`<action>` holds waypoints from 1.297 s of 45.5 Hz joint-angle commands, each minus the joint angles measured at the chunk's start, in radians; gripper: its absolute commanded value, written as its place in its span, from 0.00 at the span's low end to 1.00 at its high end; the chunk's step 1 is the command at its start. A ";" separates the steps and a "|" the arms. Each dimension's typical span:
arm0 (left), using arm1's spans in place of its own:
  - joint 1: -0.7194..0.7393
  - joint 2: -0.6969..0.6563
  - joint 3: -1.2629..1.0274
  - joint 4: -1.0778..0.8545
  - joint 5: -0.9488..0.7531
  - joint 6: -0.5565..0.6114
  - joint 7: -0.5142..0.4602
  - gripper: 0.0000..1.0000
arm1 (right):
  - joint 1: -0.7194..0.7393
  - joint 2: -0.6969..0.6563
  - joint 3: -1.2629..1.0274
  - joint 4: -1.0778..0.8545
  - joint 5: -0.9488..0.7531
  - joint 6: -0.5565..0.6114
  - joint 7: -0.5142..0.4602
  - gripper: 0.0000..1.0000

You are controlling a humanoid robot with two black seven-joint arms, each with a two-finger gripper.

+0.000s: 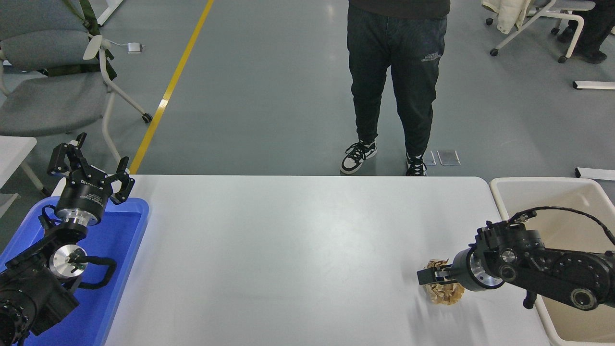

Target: Clean the table surface

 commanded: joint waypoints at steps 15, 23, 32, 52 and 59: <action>0.000 0.000 0.000 0.001 0.000 0.000 0.000 1.00 | -0.034 0.010 -0.004 -0.027 -0.013 -0.050 0.002 0.99; 0.002 0.000 0.000 -0.001 0.000 0.000 0.000 1.00 | -0.043 0.040 -0.007 -0.030 -0.013 -0.050 0.002 0.99; 0.000 0.000 0.000 -0.001 0.000 0.000 0.000 1.00 | -0.052 0.042 -0.003 -0.032 -0.014 -0.051 0.004 0.88; 0.000 0.000 0.000 -0.001 0.000 0.000 0.000 1.00 | -0.052 0.042 -0.026 -0.055 -0.017 -0.056 0.025 0.00; 0.000 0.000 0.000 0.001 0.000 0.000 0.000 1.00 | -0.032 0.033 -0.007 -0.058 -0.014 -0.057 0.045 0.00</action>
